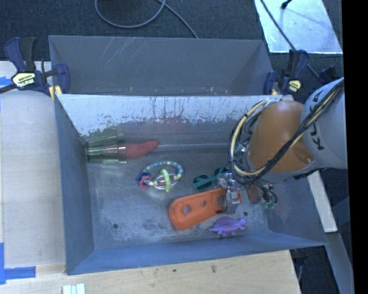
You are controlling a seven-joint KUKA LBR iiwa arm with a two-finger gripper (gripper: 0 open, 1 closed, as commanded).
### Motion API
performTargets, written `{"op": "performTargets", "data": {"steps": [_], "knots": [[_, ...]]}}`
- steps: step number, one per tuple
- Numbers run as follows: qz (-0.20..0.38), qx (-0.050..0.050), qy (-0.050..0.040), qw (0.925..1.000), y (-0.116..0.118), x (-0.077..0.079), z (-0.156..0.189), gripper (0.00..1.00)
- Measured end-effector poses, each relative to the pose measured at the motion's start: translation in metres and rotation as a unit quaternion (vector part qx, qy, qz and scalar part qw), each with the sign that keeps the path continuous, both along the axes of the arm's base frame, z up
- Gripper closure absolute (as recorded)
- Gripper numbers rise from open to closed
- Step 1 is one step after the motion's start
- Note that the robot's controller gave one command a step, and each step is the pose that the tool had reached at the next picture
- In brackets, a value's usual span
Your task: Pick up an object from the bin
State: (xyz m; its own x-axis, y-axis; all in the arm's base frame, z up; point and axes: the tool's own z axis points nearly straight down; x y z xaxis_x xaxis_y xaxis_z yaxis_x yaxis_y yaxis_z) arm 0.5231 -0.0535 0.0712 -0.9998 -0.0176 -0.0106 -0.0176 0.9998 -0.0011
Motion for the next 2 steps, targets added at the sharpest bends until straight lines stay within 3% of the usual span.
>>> {"op": "performTargets", "data": {"steps": [1, 2], "knots": [[0.0, 0.0, 0.0, 1.0, 0.0, 0.0, 0.0, 1.0], [0.027, -0.001, -0.0022, 0.9996, -0.011, 0.014, 0.129, 1.0]]}}
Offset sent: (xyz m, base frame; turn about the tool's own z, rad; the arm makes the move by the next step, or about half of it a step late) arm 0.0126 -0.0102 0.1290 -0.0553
